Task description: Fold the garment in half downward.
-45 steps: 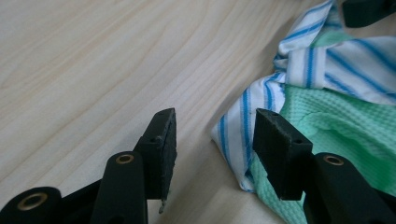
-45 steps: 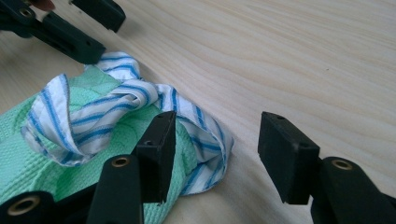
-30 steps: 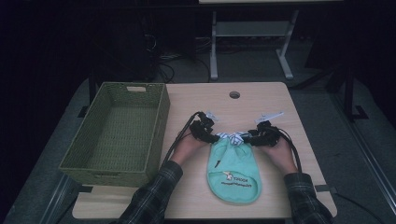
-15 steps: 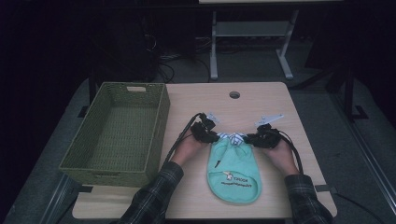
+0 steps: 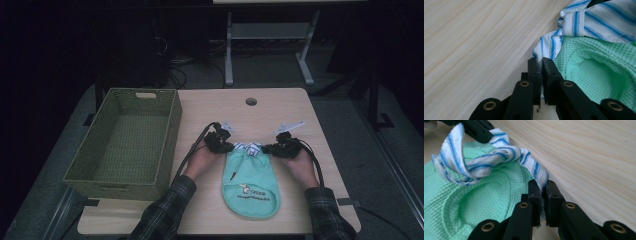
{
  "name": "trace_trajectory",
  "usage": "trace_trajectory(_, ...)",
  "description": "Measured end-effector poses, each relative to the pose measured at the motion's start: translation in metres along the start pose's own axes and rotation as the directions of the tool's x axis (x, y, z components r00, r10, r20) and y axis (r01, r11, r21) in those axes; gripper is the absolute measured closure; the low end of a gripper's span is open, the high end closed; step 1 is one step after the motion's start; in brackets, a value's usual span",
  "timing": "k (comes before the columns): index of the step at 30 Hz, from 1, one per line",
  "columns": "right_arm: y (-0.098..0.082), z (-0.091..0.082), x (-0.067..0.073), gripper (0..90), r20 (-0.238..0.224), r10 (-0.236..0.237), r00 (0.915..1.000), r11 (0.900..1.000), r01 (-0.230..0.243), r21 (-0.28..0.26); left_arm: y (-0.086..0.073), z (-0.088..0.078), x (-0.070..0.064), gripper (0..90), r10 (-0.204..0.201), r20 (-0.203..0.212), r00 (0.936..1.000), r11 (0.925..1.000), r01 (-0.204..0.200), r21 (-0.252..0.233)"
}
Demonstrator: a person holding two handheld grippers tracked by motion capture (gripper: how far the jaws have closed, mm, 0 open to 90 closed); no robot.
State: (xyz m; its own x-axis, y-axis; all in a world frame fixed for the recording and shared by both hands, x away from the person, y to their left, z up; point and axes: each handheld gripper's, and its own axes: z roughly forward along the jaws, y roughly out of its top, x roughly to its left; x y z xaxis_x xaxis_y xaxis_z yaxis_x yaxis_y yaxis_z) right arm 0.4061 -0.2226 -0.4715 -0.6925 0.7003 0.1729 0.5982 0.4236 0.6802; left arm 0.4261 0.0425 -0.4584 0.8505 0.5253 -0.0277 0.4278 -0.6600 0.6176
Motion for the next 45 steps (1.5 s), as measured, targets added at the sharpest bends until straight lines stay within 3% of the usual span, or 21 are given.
trace_trajectory(3,0.002,-0.002,0.000,84.7,-0.003,0.000,1.0000,1.000,0.000,0.003,0.002,-0.006,-0.001,85.8,0.004,-0.012,0.9999,0.9998,-0.005,-0.018)
trace_trajectory(9,0.014,-0.015,0.002,84.6,-0.014,0.003,0.9999,0.999,-0.003,-0.042,0.006,-0.023,0.000,85.7,-0.002,-0.025,0.9997,0.9979,0.000,-0.065)
trace_trajectory(17,0.030,-0.035,0.012,84.6,-0.018,-0.032,0.9993,0.997,0.031,-0.076,0.014,-0.053,-0.005,85.7,0.004,-0.030,0.9996,0.9928,-0.008,-0.120)
trace_trajectory(24,0.037,-0.053,0.021,84.6,-0.024,-0.060,0.9979,0.994,0.058,-0.093,0.020,-0.070,-0.011,85.7,0.054,-0.044,0.9976,0.9897,-0.060,-0.130)
trace_trajectory(29,0.044,-0.064,0.028,84.6,0.004,-0.116,0.9933,0.986,0.115,-0.119,0.027,-0.081,-0.014,85.7,0.071,-0.078,0.9945,0.9848,-0.082,-0.153)
trace_trajectory(33,0.049,-0.070,0.031,84.6,0.021,-0.119,0.9926,0.983,0.121,-0.139,0.031,-0.089,-0.017,85.7,0.088,-0.108,0.9902,0.9775,-0.107,-0.182)
trace_trajectory(37,0.048,-0.077,0.035,84.6,0.045,-0.139,0.9892,0.972,0.145,-0.186,0.034,-0.095,-0.018,85.6,0.092,-0.119,0.9886,0.9733,-0.115,-0.199)
trace_trajectory(41,0.055,-0.084,0.037,84.5,0.064,-0.159,0.9852,0.966,0.169,-0.197,0.041,-0.103,-0.021,85.6,0.101,-0.143,0.9845,0.9670,-0.131,-0.219)
trace_trajectory(43,0.055,-0.084,0.039,84.5,0.075,-0.163,0.9837,0.964,0.175,-0.200,0.038,-0.102,-0.024,85.5,0.112,-0.161,0.9805,0.9645,-0.147,-0.219)
trace_trajectory(45,0.048,-0.079,0.040,84.5,0.087,-0.163,0.9829,0.962,0.177,-0.205,0.032,-0.096,-0.027,85.4,0.111,-0.159,0.9810,0.9648,-0.144,-0.220)
